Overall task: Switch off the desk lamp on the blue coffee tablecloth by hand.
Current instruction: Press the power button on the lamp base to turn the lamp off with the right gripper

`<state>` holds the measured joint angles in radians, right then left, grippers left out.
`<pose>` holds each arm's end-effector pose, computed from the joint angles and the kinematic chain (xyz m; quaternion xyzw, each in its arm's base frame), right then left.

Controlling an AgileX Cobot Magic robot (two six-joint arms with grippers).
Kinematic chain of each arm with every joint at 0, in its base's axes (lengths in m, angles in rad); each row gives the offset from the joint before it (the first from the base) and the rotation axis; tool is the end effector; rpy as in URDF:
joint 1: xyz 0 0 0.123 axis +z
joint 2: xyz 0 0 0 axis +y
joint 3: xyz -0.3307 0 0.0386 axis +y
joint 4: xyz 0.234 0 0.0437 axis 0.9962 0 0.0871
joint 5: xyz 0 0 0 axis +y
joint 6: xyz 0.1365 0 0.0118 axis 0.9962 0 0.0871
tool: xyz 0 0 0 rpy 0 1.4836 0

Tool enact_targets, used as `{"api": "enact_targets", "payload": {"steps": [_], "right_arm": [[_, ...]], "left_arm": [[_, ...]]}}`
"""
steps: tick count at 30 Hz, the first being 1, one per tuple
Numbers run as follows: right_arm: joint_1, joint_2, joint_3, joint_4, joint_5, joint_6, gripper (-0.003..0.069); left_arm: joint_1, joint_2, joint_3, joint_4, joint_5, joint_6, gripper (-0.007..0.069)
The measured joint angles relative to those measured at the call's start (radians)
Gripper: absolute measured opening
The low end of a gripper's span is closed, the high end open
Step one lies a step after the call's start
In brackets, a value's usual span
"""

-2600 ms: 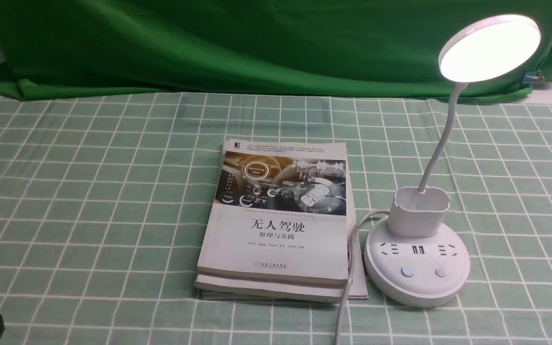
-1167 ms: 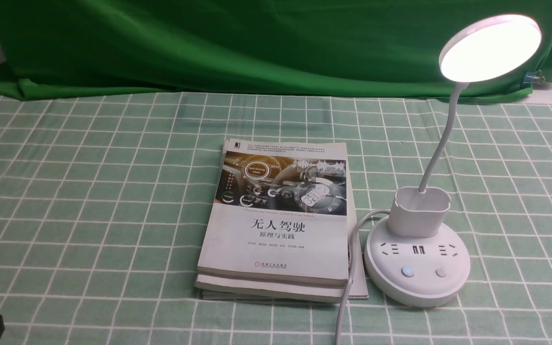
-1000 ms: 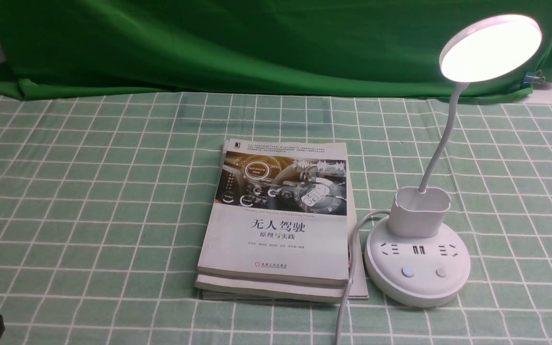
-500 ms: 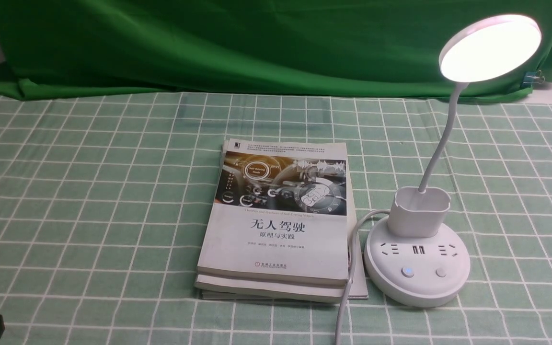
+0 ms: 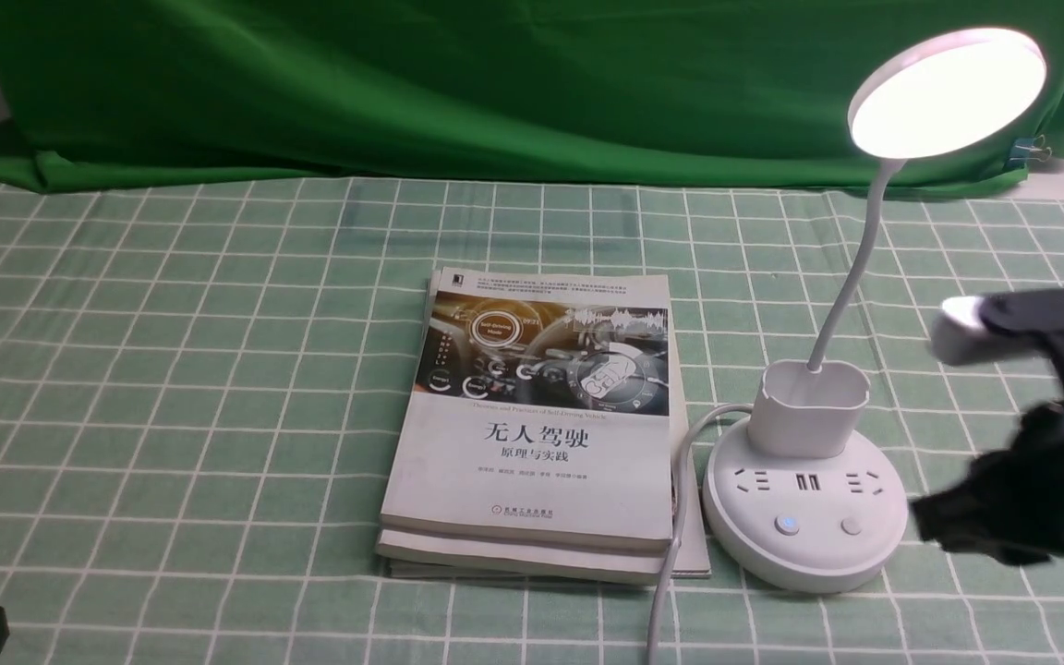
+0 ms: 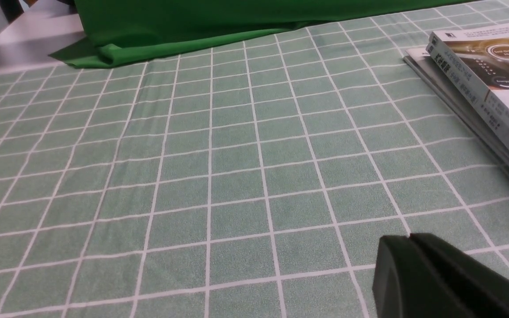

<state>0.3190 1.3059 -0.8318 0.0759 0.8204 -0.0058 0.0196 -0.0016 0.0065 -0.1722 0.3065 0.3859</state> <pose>0.2136 0.0786 0.2565 -0.1387 0.9732 0.0597 0.1734 0.0371 -0.0064 0.1736 0.0947 0.7746 0.0552 0.6229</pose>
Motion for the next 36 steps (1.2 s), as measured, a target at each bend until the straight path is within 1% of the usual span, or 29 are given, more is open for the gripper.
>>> {"api": "enact_targets", "payload": {"steps": [5, 12, 20, 29, 36], "right_arm": [[0.000, 0.135, -0.058, 0.001, -0.004, -0.028, 0.0036], [0.001, 0.250, -0.105, 0.004, -0.039, -0.044, 0.0036], [0.001, 0.312, -0.111, 0.048, -0.099, -0.069, 0.0036], [0.001, 0.326, -0.111, 0.053, -0.117, -0.072, 0.0036], [0.001, 0.385, -0.124, 0.053, -0.123, -0.072, 0.0036]], "left_arm": [[0.000, 0.000, 0.000, 0.000, 0.000, 0.000, 0.0000], [0.000, 0.000, 0.000, 0.000, 0.000, 0.000, 0.0000], [0.000, 0.000, 0.000, 0.000, 0.000, 0.000, 0.0000], [0.000, 0.000, 0.000, 0.000, 0.000, 0.000, 0.0000], [0.000, 0.000, 0.000, 0.000, 0.000, 0.000, 0.0000]]}}
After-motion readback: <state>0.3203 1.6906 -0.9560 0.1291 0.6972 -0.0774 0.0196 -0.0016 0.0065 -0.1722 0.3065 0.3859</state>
